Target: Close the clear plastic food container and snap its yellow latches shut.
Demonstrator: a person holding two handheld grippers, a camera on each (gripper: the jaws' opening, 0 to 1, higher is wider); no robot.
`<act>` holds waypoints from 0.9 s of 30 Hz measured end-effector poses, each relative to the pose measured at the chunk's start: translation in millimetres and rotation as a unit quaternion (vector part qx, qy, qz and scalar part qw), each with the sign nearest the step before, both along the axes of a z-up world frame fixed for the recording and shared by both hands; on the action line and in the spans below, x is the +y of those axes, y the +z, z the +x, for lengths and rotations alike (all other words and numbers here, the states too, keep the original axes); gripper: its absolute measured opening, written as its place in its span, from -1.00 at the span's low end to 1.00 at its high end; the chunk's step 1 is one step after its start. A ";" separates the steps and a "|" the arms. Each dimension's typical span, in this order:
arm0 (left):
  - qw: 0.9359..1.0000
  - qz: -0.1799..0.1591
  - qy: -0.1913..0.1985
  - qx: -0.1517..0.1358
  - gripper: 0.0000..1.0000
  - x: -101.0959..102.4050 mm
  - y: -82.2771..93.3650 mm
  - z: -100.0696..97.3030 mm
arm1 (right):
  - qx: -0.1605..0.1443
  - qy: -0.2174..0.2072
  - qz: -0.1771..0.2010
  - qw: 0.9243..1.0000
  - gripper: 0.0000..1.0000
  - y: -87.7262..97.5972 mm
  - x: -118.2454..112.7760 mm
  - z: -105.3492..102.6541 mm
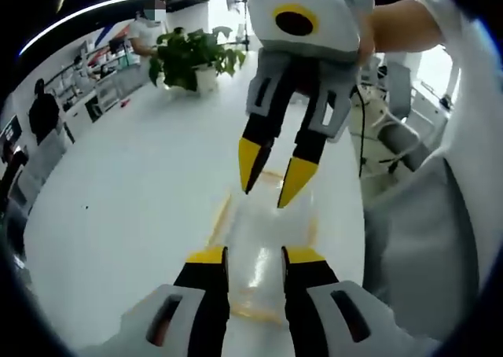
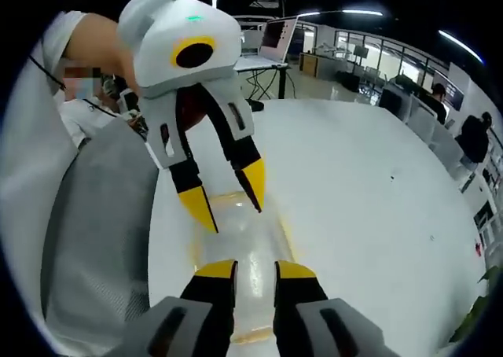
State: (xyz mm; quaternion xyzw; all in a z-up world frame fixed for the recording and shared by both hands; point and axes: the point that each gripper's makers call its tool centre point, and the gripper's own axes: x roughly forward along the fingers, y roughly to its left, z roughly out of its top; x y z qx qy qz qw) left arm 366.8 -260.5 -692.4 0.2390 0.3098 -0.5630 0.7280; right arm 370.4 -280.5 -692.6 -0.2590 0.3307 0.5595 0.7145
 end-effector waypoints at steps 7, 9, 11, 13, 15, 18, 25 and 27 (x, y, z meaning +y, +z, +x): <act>0.999 0.017 -0.048 -0.012 -0.79 -7.6 -11.1 -11.7 | -0.006 0.019 -0.010 1.000 -0.77 -6.8 6.3 0.1; 0.998 0.024 -0.050 -0.013 -0.86 -7.3 -14.9 -11.7 | -0.013 0.030 -0.007 0.999 -0.81 -5.7 10.5 0.8; 0.998 0.022 -0.060 -0.006 -1.00 -9.1 -15.8 -16.2 | -0.016 0.035 -0.009 0.999 -0.88 -6.9 12.9 2.6; 0.997 0.021 -0.067 -0.011 -1.00 -11.1 -17.7 -16.5 | -0.014 0.042 -0.014 0.999 -0.96 -10.3 14.6 3.3; 0.997 0.025 -0.075 -0.013 -1.00 -13.6 -19.7 -18.4 | -0.011 0.049 -0.014 0.999 -1.00 -12.9 16.4 2.4; 0.997 0.022 -0.079 -0.013 -1.00 -17.5 -21.5 -21.7 | -0.017 0.051 -0.020 0.998 -1.00 -17.2 18.6 5.3; 0.996 0.012 -0.089 -0.007 -1.00 -22.9 -26.7 -30.6 | -0.016 0.043 -0.030 0.998 -1.00 -23.3 16.6 14.3; 0.996 0.013 -0.087 -0.001 -1.00 -23.0 -27.1 -32.8 | -0.016 0.042 -0.031 0.999 -1.00 -23.8 16.2 15.9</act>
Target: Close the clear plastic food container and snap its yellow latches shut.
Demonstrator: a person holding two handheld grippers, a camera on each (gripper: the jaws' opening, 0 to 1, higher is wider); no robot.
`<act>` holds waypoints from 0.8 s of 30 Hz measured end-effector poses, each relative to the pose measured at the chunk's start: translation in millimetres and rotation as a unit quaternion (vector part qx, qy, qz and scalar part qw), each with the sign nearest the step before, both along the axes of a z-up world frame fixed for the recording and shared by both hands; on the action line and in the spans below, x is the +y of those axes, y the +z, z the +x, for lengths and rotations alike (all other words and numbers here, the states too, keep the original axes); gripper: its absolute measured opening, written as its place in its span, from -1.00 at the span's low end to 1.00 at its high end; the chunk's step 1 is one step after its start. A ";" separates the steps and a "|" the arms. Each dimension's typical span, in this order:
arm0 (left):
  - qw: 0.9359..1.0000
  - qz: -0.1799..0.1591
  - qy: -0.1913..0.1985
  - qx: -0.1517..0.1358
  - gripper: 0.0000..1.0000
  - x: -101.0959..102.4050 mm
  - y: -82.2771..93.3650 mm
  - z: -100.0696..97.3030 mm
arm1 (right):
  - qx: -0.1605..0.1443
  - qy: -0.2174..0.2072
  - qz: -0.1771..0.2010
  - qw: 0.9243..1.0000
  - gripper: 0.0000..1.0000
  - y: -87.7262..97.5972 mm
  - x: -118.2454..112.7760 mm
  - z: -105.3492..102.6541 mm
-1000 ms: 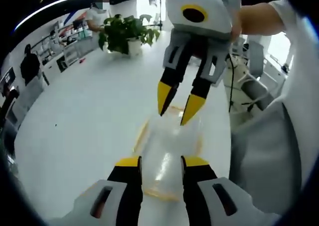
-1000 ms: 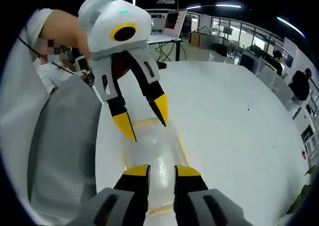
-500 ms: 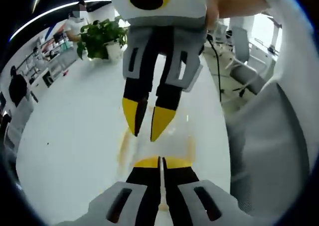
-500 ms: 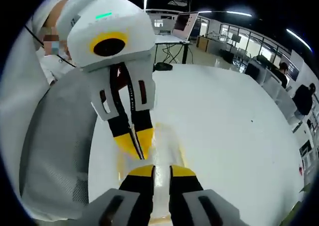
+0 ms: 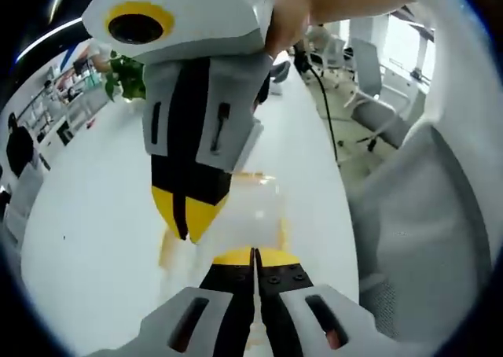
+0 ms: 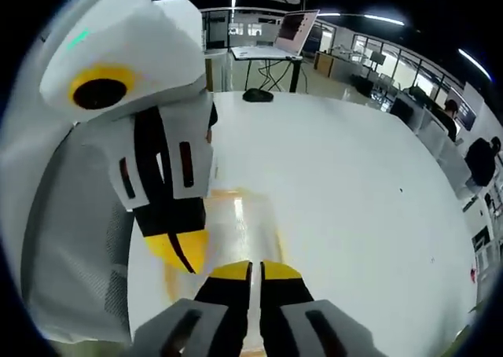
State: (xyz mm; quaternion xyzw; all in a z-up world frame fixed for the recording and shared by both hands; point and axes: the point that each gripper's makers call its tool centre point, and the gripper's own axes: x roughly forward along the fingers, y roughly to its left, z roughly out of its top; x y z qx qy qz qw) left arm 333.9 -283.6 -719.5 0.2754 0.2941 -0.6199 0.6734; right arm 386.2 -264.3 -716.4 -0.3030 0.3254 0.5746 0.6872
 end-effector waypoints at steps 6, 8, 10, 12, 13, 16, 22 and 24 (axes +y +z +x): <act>1.000 -0.008 -0.002 0.010 -1.00 -4.1 2.2 -8.3 | -0.005 -0.003 -0.003 1.000 -0.95 -1.3 -0.1 7.1; 1.000 -0.010 -0.003 0.012 -1.00 -5.0 2.0 -9.8 | -0.005 -0.008 -0.003 1.000 -0.91 -1.9 -0.1 10.7; 1.000 -0.010 -0.003 0.013 -1.00 -5.7 1.2 -10.8 | -0.002 -0.015 -0.002 1.000 -0.87 -2.9 -0.2 13.9; 1.000 -0.011 -0.001 0.015 -1.00 -6.7 0.3 -12.0 | -0.001 -0.019 0.001 1.000 -0.85 -4.5 0.4 17.1; 1.000 -0.010 0.000 0.013 -1.00 -7.2 -1.2 -12.4 | 0.001 -0.020 0.000 1.000 -0.85 -5.1 0.3 17.6; 1.000 -0.008 -0.006 0.011 -1.00 -7.7 -3.1 -16.2 | 0.010 -0.024 -0.003 1.000 -0.75 -8.3 -0.4 19.8; 1.000 -0.010 -0.008 0.005 -1.00 -7.1 -2.2 -20.8 | 0.028 -0.018 -0.008 0.999 -0.57 -12.2 -1.4 19.8; 1.000 -0.008 -0.006 0.001 -0.89 -6.8 -2.8 -20.0 | 0.036 -0.018 -0.007 0.999 -0.47 -12.6 -1.0 20.7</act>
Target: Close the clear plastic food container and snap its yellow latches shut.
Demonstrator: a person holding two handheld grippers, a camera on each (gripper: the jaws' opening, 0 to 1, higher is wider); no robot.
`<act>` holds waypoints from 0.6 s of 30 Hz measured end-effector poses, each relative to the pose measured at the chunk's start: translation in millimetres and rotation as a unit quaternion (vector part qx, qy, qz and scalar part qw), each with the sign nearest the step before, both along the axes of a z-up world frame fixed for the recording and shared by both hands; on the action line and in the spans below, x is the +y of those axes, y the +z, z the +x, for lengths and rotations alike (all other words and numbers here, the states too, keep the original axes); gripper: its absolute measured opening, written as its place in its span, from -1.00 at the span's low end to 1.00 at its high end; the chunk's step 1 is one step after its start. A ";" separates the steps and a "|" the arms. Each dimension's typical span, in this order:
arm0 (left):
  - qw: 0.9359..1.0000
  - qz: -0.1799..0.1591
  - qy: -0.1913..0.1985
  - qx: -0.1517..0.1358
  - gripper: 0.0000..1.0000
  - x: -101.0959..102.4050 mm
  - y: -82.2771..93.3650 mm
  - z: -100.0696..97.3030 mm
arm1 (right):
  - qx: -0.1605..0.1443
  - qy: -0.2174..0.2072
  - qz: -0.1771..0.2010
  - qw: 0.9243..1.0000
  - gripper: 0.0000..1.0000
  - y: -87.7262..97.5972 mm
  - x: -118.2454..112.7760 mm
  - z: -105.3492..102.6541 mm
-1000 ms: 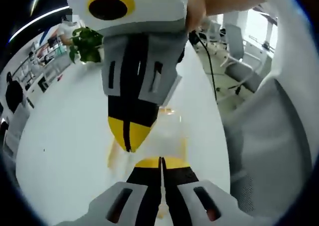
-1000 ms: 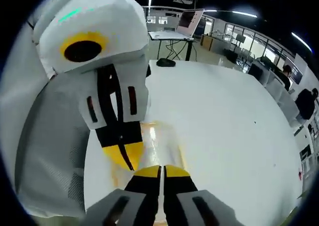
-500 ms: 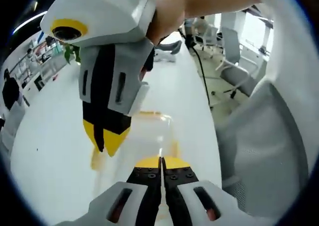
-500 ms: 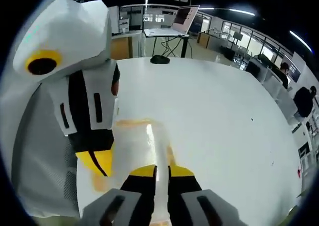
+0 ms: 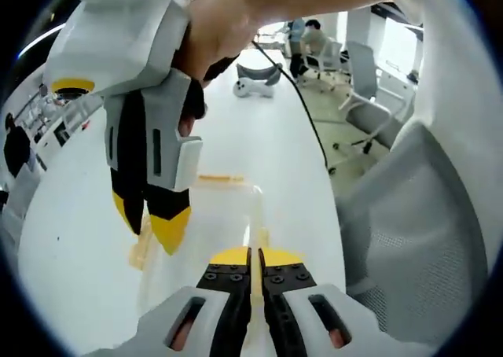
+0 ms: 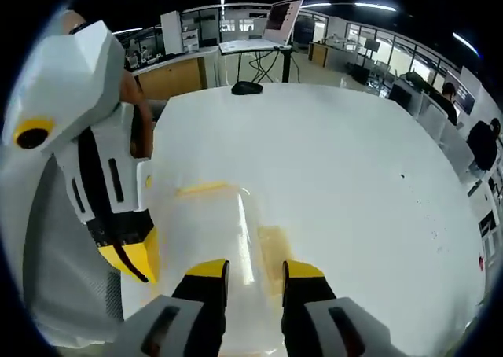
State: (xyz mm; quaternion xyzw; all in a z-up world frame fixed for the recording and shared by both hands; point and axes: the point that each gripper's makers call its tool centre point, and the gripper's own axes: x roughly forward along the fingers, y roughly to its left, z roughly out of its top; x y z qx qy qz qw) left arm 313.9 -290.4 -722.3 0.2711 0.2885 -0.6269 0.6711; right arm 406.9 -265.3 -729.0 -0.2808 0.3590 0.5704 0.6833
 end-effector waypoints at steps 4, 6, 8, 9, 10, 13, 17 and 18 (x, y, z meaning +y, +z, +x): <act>1.000 0.009 -0.019 -0.015 -0.67 0.6 -1.0 -2.2 | 0.052 0.023 0.003 0.998 -0.12 -2.6 4.0 -8.4; 1.000 0.015 -0.004 -0.022 -0.46 2.1 -2.2 2.2 | 0.065 0.058 -0.024 0.996 -0.09 -8.0 -1.0 -14.6; 0.999 0.023 -0.004 -0.028 -0.43 5.5 -3.2 1.1 | 0.073 0.081 -0.027 0.994 -0.11 -8.0 0.2 -17.2; 0.998 0.034 -0.008 -0.044 -0.39 9.3 -4.8 2.1 | 0.072 0.085 -0.030 0.993 -0.10 -7.9 0.9 -16.9; 0.998 0.034 -0.012 -0.048 -0.35 9.5 -5.3 0.9 | 0.071 0.094 -0.036 0.992 -0.09 -8.0 0.0 -16.9; 0.997 0.040 -0.024 -0.064 -0.27 8.9 -8.0 -3.3 | 0.077 0.110 -0.049 0.990 -0.07 -8.7 2.2 -16.4; 0.995 0.041 -0.017 -0.091 -0.32 1.8 -8.5 2.4 | 0.087 0.120 -0.072 0.986 -0.05 -10.0 3.8 -14.5; 0.994 0.044 -0.014 -0.103 -0.35 0.6 -8.7 4.7 | 0.086 0.122 -0.076 0.986 -0.04 -10.2 4.9 -13.3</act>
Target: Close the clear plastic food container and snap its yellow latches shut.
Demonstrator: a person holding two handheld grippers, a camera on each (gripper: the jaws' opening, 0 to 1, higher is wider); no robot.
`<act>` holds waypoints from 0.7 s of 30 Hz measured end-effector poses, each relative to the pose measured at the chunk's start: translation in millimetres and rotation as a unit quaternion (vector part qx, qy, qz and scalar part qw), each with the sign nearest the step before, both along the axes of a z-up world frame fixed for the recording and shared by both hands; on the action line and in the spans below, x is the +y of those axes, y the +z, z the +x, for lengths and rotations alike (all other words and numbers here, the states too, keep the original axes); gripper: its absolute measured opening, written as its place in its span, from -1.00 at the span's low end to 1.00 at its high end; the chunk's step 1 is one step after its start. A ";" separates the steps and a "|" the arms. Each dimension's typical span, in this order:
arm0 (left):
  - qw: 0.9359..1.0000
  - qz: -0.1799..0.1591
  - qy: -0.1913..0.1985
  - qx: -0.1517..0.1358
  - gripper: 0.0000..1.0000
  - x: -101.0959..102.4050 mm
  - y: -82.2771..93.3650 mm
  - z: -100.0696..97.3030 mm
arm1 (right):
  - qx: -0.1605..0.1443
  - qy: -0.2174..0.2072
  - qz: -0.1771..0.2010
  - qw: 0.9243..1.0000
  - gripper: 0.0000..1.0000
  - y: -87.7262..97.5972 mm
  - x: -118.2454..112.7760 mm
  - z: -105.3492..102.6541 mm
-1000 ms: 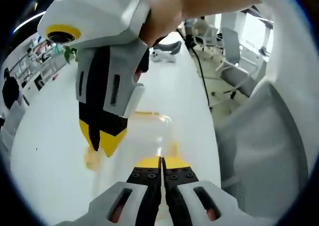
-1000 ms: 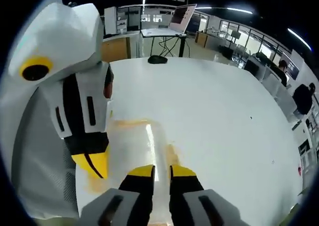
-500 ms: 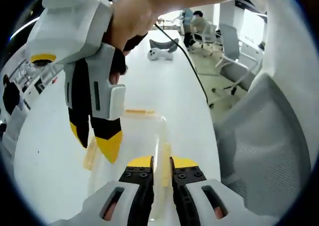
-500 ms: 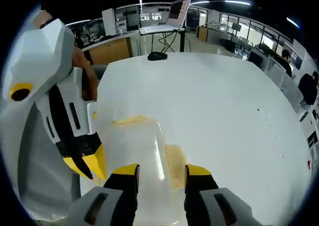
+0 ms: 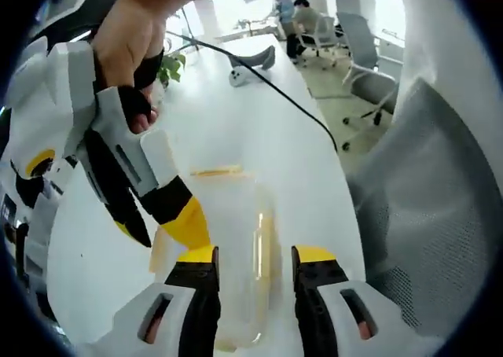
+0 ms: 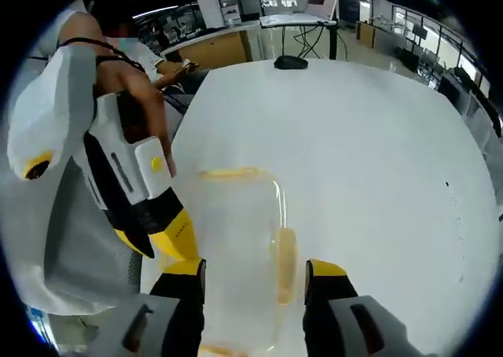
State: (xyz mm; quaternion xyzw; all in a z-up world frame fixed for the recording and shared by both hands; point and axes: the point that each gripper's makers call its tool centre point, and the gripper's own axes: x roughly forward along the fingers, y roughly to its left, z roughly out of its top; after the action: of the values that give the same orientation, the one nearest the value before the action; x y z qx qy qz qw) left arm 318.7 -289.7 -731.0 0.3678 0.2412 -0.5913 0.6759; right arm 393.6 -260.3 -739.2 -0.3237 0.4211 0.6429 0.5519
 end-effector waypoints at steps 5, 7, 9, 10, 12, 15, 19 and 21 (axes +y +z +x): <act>0.999 0.019 -0.010 -0.039 -0.25 3.7 -4.6 -5.8 | -0.002 0.002 -0.012 1.000 0.10 -1.2 -1.9 5.5; 0.999 0.019 -0.001 -0.042 -0.21 7.9 -4.2 -4.5 | 0.000 0.010 -0.012 1.000 0.03 -0.3 -3.9 2.8; 0.998 0.024 0.009 -0.063 -0.15 11.8 -2.1 3.9 | 0.000 0.015 -0.012 1.000 0.04 -0.6 -6.4 0.6; 0.997 0.025 0.015 -0.068 -0.09 12.6 -1.8 7.2 | 0.000 0.019 -0.014 1.000 0.07 -1.4 -7.3 -1.7; 0.997 0.020 0.024 -0.064 0.01 9.2 -1.8 11.4 | 0.007 0.026 -0.013 1.000 0.05 -1.7 -5.8 -4.6; 0.997 0.022 0.013 -0.071 0.01 2.9 -4.9 11.2 | 0.011 0.031 -0.015 0.999 0.08 -2.7 -3.6 -5.2; 0.997 0.027 0.006 -0.076 -0.22 0.2 -8.5 11.8 | 0.011 0.039 -0.020 0.999 0.04 -2.8 -4.0 -7.6; 0.996 0.032 0.003 -0.084 -0.20 1.2 -8.8 13.7 | 0.017 0.036 -0.023 0.999 0.01 -2.6 -4.3 -9.3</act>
State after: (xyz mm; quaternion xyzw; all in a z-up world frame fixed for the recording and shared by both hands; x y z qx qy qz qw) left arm 332.4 -288.6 -739.8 0.4364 0.2035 -0.5483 0.6838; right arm 384.3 -264.6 -741.8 -0.3404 0.4334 0.6579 0.5132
